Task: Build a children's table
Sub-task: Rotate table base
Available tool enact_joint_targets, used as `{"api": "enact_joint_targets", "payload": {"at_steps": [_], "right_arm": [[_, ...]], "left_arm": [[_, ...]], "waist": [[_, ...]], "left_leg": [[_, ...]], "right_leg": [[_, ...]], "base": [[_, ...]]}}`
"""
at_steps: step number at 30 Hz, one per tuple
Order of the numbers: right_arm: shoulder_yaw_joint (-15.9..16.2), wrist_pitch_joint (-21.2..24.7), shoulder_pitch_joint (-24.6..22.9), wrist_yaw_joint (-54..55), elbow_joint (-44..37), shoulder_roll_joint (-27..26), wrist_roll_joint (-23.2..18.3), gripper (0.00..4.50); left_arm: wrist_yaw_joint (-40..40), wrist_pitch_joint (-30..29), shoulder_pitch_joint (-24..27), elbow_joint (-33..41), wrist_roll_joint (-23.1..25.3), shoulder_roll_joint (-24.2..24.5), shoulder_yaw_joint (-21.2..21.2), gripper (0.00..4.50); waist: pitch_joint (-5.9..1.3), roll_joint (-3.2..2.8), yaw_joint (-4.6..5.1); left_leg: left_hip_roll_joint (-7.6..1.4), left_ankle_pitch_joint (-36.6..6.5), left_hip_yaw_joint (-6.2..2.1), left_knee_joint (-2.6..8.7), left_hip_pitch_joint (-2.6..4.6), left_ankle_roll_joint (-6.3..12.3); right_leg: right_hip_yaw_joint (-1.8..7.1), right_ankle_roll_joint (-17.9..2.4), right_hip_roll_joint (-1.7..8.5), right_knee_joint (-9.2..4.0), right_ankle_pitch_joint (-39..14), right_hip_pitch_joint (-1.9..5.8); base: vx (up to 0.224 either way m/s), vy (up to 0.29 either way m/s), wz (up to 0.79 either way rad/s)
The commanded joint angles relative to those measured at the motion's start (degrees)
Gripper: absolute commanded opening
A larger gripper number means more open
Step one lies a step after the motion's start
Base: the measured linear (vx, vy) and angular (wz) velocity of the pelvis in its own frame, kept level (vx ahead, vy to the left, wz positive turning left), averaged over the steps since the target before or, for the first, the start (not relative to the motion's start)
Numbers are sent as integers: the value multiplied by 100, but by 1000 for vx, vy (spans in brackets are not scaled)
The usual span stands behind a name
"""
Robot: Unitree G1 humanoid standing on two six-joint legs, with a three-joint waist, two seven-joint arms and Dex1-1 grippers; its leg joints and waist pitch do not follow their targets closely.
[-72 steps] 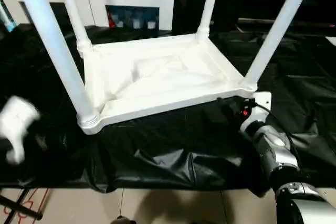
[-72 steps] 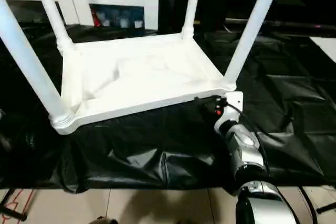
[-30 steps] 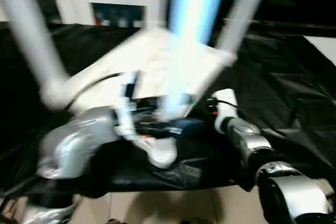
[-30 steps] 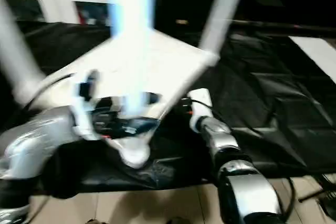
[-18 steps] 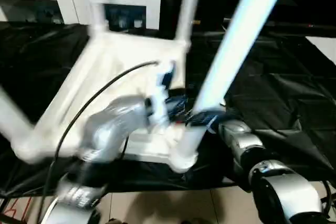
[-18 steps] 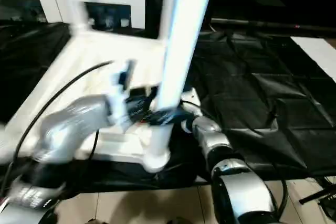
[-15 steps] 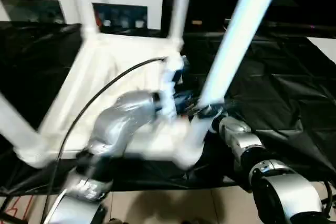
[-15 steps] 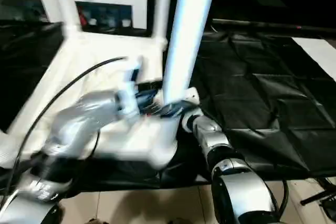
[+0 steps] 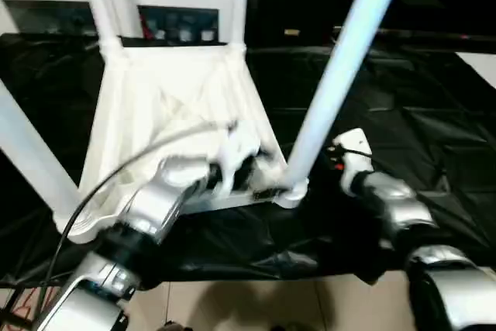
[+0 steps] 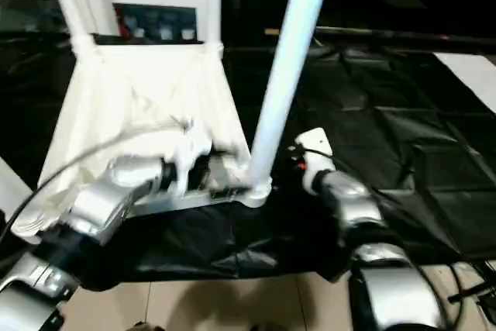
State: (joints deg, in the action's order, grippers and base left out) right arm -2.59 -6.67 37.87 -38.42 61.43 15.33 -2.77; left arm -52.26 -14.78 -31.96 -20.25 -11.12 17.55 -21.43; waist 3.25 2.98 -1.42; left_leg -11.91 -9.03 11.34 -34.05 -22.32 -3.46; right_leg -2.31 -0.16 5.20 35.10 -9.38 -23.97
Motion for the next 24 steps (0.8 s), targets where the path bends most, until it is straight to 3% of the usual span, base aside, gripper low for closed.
{"api": "enact_joint_targets", "payload": {"at_steps": [1, 3, 6, 10, 11, 13, 16, 18, 24], "right_arm": [[199, 27, -195, -646, -508, 262, -21, 368], [299, 179, -367, -1122, -936, 471, -81, 368], [364, 436, -554, -1562, -1420, 635, -199, 368], [521, 802, -865, -2089, -2195, 933, -337, 368], [554, 958, -980, -2275, -2491, 1041, -431, 368], [576, 1161, -1125, -2470, -2849, 1166, -542, 368], [561, 1303, -1284, -2557, -3194, 1261, -600, 368], [503, 1482, -1410, -2571, -3493, 1294, -662, 368], [534, 1696, -1547, -2668, -3751, 1393, -729, 368]], "left_arm": [[-315, 117, -54, -129, 164, 79, -188, 420], [-420, 224, -76, -329, 267, 121, -221, 410], [-501, 326, -120, -484, 289, 135, -221, 378], [-659, 442, -207, -685, 461, 243, -379, 363], [-646, 425, -238, -765, 516, 259, -402, 342], [-651, 385, -267, -855, 565, 265, -401, 325], [-737, 436, -277, -946, 588, 271, -361, 314], [-784, 545, -296, -1072, 616, 250, -310, 281], [-919, 595, -302, -1148, 626, 291, -311, 241]], "waist": [[-433, -107, -31], [-424, -77, -73], [-427, -127, -104], [-401, -102, -117], [-399, -140, -121], [-404, -101, -124], [-389, -112, -102], [-388, -109, -107], [-384, -103, -103]], "left_leg": [[-103, -1708, -40, 380, 144, 83], [-100, -1743, -34, 382, 147, 133], [-95, -1691, -38, 382, 147, 167], [-92, -1837, -49, 403, 141, 144], [-100, -1909, -55, 402, 150, 115], [-99, -1951, -55, 398, 152, 122], [-91, -2005, -73, 416, 134, 89], [-91, -2088, -73, 412, 154, 77], [-98, -2145, -79, 415, 158, 58]], "right_leg": [[131, -1295, 162, -399, -1174, 264], [131, -1261, 155, -412, -1162, 275], [142, -1249, 167, -408, -1151, 293], [129, -1161, 166, -463, -1533, 292], [137, -1128, 180, -462, -1639, 277], [136, -1061, 181, -480, -1745, 280], [126, -992, 186, -509, -2020, 271], [127, -952, 183, -536, -2128, 255], [129, -930, 191, -546, -2237, 233]], "base": [[0, 0, 0], [0, 0, 0], [0, 0, 0], [0, 0, 0], [0, 0, 0], [0, 0, 0], [0, 0, 0], [0, 0, 0], [0, 0, 0]]}}
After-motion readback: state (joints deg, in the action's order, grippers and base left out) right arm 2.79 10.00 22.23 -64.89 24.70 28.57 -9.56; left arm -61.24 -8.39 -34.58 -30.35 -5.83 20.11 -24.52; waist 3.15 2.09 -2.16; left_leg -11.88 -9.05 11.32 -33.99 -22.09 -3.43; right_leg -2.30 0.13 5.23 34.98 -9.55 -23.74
